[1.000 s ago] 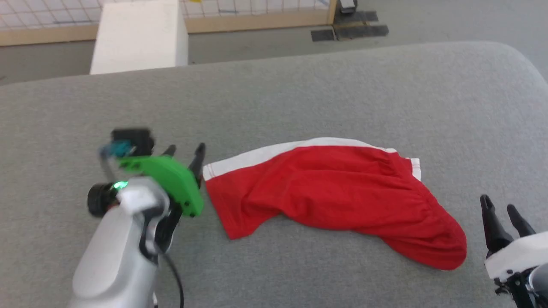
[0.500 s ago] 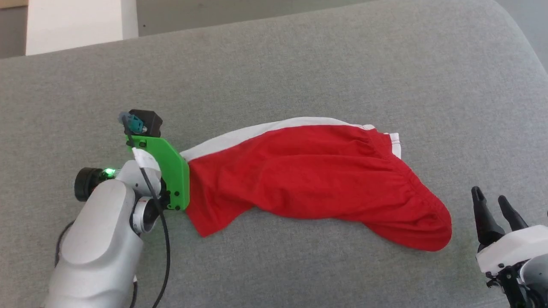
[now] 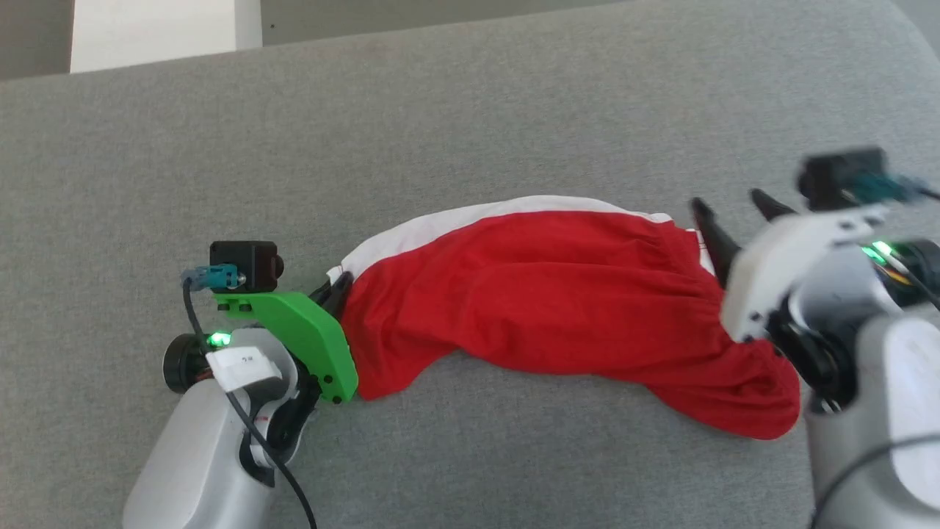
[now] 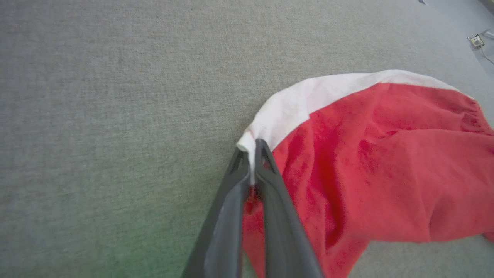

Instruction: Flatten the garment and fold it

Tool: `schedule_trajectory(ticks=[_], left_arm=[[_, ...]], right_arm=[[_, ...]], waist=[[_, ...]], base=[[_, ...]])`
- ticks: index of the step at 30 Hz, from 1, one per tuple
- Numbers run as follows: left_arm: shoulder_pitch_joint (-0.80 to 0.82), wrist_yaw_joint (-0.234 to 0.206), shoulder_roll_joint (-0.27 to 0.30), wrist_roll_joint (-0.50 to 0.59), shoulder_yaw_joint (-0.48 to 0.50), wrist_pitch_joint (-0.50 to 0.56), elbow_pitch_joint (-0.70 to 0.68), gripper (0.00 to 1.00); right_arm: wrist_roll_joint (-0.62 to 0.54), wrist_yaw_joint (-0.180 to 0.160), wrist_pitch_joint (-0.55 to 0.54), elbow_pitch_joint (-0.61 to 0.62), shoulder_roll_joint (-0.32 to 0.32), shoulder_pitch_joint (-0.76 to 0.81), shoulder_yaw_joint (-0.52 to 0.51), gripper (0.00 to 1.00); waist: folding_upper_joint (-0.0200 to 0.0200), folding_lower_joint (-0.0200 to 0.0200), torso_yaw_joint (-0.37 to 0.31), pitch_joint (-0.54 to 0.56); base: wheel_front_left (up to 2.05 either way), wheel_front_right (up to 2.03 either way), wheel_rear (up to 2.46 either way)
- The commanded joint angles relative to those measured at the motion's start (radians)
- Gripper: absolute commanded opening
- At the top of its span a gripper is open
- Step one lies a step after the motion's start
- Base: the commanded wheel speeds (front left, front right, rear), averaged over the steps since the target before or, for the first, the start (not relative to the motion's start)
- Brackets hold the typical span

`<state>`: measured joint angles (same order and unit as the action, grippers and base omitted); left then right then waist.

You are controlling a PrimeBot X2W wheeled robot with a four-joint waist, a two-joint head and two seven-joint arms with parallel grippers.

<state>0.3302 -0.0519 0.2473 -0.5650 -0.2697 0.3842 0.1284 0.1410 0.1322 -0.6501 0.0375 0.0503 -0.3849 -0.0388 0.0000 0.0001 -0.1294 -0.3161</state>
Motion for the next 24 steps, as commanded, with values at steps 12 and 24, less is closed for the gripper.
schedule_trajectory(ticks=[12,24], left_arm=[[-0.011,0.000,-0.001,-0.002,-0.025,0.001,-0.063,0.00],[-0.017,0.008,-0.006,-0.006,-0.046,-0.007,-0.048,0.00]], right_arm=[[-0.158,-0.002,-0.106,-0.320,0.001,-0.193,0.052,1.00],[-0.136,-0.002,-0.065,-0.381,0.000,-0.224,0.086,0.00]], waist=[[0.0000,-0.0001,0.058,-0.060],[0.0000,-0.0001,0.063,-0.050]], base=[[0.00,0.00,0.00],[0.00,0.00,0.00]])
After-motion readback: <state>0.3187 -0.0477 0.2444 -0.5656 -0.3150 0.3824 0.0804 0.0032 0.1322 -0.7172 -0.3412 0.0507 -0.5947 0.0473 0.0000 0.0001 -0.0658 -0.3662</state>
